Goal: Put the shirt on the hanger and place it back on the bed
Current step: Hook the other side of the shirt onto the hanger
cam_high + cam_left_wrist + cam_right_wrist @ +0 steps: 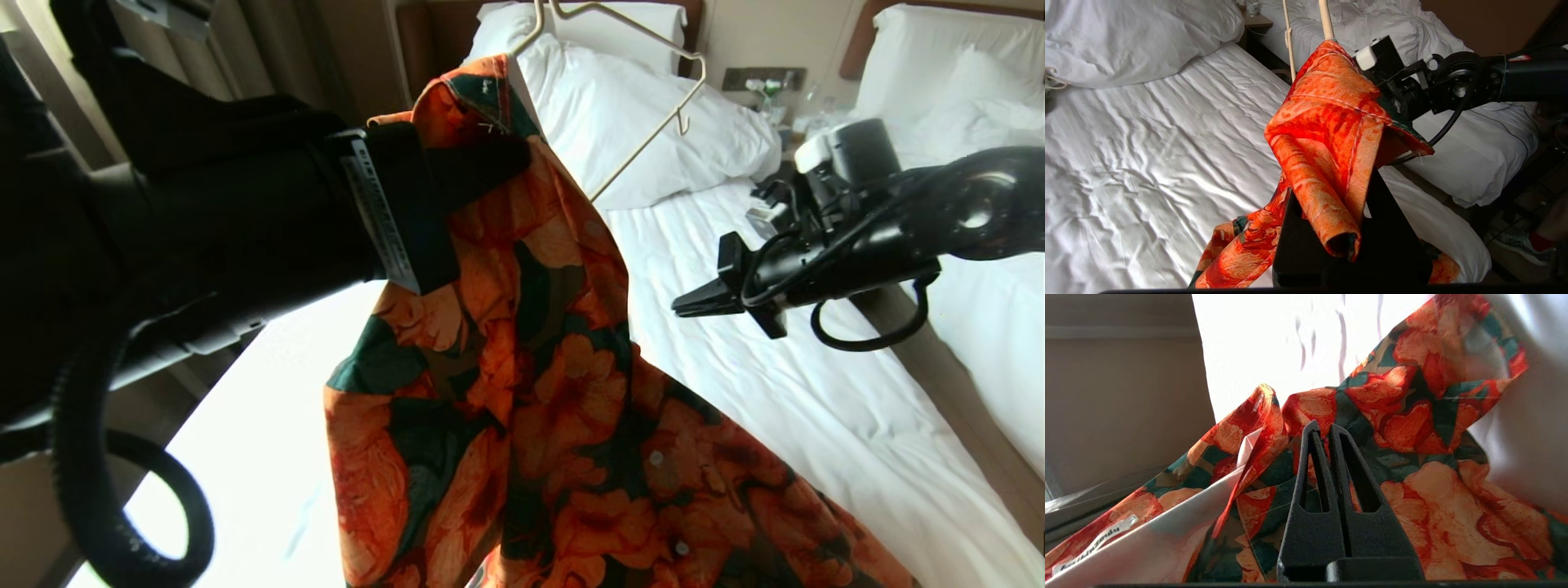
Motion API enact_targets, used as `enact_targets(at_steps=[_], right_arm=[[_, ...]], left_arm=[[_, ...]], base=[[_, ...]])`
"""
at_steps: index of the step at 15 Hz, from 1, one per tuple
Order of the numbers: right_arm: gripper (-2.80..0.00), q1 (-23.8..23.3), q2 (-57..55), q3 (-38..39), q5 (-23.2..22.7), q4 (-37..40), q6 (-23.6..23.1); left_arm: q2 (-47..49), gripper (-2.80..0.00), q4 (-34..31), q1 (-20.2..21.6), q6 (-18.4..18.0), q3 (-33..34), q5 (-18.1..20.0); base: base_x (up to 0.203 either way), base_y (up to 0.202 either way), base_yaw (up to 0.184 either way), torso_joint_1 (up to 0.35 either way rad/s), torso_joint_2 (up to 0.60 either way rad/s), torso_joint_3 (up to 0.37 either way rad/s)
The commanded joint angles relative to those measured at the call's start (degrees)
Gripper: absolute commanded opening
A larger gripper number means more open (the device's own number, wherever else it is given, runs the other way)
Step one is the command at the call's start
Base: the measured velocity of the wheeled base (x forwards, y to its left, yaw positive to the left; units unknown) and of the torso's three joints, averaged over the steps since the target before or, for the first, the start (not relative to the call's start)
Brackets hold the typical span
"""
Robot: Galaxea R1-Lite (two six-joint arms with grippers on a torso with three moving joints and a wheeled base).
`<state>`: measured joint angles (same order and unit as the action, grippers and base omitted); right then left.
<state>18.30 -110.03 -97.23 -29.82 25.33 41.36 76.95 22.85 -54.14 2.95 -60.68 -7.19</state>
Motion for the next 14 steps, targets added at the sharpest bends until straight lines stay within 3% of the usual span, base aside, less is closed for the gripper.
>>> enact_targets(at_steps=[1,6,7,14], right_arm=[[-2.8,2.1,-4.3,-2.8,-0.3,0.7,1.3],[-2.8,6.8,-5.7,-6.3,-0.1,1.8,2.1],[0.0,7.5,-5.4,-7.5,0.2,3.8,1.9],[0.0,10.2,-4.6,-8.6,0.4,5.0,0.9]], left_arm=[[-0.1,-2.8,-0.1,0.1,0.0,-0.7,0.0],[0.0,-2.8,-0.2,-0.2,-0.1,-1.0,0.0],[0.0,-2.8,-0.3,-0.1,-0.1,-0.9,0.0],[0.0,-2.8,-0.2,-0.2,-0.2,-0.9,0.0]], base=[[0.0,0.0,0.0,0.0,0.0,0.0],[0.0,0.0,0.0,0.0,0.0,0.0],[0.0,0.0,0.0,0.0,0.0,0.0],[0.0,0.0,0.0,0.0,0.0,0.0]])
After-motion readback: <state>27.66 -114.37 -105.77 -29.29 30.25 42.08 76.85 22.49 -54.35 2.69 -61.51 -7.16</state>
